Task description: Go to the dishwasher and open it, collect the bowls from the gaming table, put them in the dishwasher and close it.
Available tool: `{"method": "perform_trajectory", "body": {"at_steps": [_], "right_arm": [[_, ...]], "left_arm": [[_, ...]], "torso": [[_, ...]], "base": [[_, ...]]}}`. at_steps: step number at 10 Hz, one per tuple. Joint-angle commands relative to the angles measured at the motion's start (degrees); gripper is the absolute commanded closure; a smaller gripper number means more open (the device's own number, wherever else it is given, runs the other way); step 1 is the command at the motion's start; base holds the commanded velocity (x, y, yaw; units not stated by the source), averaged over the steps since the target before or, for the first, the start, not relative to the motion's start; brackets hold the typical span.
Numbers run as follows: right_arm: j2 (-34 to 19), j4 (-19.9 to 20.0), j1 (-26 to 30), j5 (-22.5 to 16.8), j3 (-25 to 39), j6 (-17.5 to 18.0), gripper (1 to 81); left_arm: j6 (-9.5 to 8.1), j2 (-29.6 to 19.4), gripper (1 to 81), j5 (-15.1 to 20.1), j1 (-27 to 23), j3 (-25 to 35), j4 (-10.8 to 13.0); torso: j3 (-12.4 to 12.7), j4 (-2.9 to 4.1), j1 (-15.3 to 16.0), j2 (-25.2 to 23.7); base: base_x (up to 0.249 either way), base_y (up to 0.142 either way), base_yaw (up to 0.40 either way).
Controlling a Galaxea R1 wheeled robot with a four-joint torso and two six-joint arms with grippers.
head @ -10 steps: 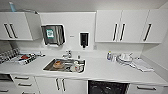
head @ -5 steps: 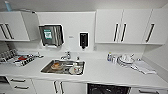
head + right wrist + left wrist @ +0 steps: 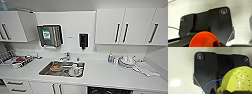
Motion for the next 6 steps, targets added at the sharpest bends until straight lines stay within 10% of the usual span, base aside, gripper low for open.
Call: {"method": "perform_trajectory", "body": {"at_steps": [1,6], "right_arm": [[-0.9,0.2,2.9,-2.8,0.1,0.0,81.1],[-1.0,0.4,2.7,-2.8,0.1,0.1,81.1]], "left_arm": [[0.51,-0.4,81.1,3.6,-2.7,-0.2,-0.3],[0.42,-0.4,81.1,3.6,-2.7,-0.2,-0.4]], "torso": [[0.0,0.00,0.0,0.0],[0.0,0.00,0.0,0.0]], "base": [[0.101,0.000,0.000],[0.017,0.000,0.000]]}}
